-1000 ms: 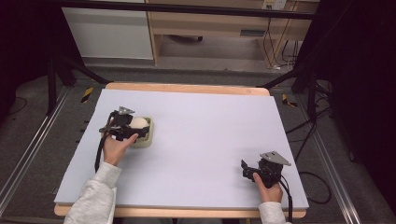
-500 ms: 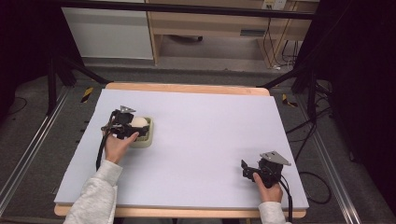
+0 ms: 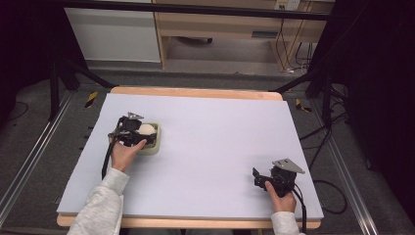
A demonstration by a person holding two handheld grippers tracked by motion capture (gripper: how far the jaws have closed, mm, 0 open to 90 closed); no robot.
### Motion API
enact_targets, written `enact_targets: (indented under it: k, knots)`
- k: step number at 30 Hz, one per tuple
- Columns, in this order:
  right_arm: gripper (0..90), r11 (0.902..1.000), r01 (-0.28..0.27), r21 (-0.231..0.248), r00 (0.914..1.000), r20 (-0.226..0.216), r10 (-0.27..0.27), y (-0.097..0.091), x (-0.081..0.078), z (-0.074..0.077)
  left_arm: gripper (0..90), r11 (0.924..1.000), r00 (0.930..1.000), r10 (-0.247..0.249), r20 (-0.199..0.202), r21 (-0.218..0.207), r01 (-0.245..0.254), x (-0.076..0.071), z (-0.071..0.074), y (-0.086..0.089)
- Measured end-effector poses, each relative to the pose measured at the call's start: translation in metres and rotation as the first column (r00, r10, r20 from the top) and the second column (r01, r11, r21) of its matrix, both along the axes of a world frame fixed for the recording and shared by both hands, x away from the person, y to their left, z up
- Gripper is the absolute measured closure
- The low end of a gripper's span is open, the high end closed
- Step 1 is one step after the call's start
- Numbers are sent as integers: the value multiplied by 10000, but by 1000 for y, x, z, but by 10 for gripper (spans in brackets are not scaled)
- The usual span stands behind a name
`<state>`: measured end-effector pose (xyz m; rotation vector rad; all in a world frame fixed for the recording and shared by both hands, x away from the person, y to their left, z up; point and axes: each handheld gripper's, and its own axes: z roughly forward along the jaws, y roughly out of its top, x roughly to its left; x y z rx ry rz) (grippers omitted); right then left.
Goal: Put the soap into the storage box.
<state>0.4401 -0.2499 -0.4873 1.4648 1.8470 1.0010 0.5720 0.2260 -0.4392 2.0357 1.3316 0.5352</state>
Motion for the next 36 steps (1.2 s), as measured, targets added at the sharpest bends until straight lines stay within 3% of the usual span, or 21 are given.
enact_targets:
  k: [22,36]
  knots:
    - [43,10000,6,-25,10000,-14,-6,0,0,0,237,9996,9996,-75,-274,266,82,1,-6,-5]
    - [43,10000,14,-21,10000,-26,-14,1,0,0,235,9995,9997,50,-251,324,-42,0,-7,-5]
